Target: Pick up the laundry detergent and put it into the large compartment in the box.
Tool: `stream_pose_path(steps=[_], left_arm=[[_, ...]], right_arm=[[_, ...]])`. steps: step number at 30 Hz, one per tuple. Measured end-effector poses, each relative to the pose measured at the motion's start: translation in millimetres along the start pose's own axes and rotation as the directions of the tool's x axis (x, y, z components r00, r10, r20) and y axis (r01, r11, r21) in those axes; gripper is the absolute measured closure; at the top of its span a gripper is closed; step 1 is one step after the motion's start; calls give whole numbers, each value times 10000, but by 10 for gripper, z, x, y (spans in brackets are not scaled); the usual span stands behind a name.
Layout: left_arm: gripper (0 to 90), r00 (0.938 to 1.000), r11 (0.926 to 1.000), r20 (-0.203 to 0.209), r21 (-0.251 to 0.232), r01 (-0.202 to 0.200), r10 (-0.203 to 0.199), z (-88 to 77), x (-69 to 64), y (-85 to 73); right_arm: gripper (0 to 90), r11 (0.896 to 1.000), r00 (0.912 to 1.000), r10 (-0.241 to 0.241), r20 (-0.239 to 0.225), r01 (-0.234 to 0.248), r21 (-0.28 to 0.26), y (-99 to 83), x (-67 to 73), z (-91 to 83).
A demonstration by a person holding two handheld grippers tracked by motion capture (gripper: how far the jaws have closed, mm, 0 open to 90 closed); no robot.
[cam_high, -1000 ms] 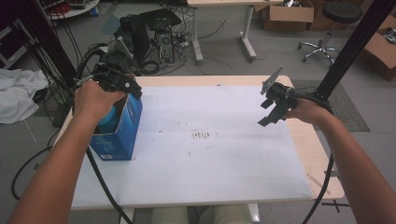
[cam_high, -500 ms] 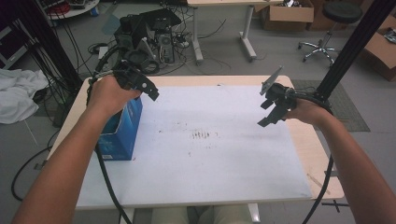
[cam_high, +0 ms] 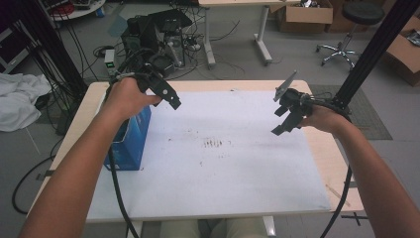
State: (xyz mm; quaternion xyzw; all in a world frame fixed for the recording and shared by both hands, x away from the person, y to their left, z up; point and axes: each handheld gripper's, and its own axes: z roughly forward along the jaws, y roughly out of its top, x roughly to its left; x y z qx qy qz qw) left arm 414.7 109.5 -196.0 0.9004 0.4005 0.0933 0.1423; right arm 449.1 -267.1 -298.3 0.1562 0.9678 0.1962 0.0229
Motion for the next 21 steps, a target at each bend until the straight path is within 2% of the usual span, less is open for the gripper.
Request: stream_pose_path(steps=[4,8,13,21], left_arm=[[202,9998,9998,79,54,-191,190,37,-38,41],[202,9976,9978,260,166,-643,638,77,-75,69],[202,9959,9954,239,384,-883,875,127,-99,82],[203,9910,9907,396,420,-1293,1276,194,-142,122]], right_arm=[[171,10000,10000,-67,-7,67,16,52,33,5],[171,9999,9999,-129,-11,129,47,99,59,9],[171,9998,9999,-160,-37,160,87,129,66,10],[171,9998,9998,-202,-54,202,75,146,50,29]])
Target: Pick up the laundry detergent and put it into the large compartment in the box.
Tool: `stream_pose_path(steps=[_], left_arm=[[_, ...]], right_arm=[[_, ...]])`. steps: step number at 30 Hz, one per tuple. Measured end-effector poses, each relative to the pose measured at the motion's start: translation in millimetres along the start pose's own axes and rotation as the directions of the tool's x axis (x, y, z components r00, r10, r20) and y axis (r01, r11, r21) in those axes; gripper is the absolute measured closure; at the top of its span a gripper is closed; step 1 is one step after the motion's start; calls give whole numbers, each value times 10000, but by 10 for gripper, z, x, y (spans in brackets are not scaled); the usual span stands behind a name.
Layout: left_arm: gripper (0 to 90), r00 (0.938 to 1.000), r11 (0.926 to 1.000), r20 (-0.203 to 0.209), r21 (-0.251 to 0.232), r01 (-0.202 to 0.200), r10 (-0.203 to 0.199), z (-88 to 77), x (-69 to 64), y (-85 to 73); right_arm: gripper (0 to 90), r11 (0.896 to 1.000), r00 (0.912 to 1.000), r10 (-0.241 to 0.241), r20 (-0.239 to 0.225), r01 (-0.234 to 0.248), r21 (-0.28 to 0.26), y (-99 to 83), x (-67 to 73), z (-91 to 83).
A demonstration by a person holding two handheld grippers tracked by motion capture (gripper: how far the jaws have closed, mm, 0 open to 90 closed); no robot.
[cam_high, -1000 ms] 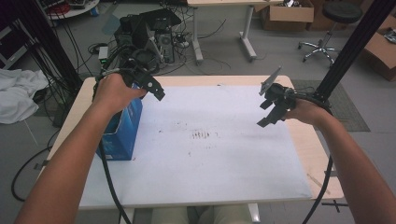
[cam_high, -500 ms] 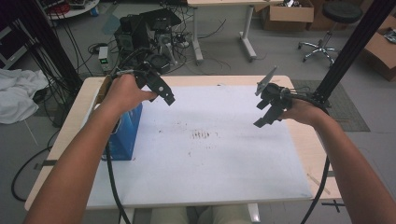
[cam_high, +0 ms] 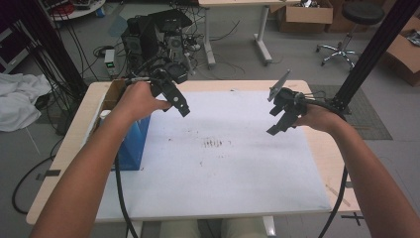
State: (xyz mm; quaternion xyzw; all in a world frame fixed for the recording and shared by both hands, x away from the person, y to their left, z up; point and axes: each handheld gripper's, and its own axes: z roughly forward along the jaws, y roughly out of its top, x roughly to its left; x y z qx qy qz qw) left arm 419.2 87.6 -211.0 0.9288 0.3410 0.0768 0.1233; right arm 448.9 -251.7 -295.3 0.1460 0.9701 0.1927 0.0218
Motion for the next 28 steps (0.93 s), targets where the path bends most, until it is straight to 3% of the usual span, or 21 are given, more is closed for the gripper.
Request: stream_pose_path(steps=[7,23,28], left_arm=[[203,9996,9997,135,99,-241,239,48,-2,24],[204,9996,9996,120,66,-262,262,76,26,17],[201,9993,10000,369,-23,-77,78,94,36,-15]], right_arm=[[171,10000,10000,62,4,-62,5,2,-13,7],[171,9999,10000,41,-36,-40,94,18,-21,44],[170,10000,10000,12,5,-12,64,20,9,30]])
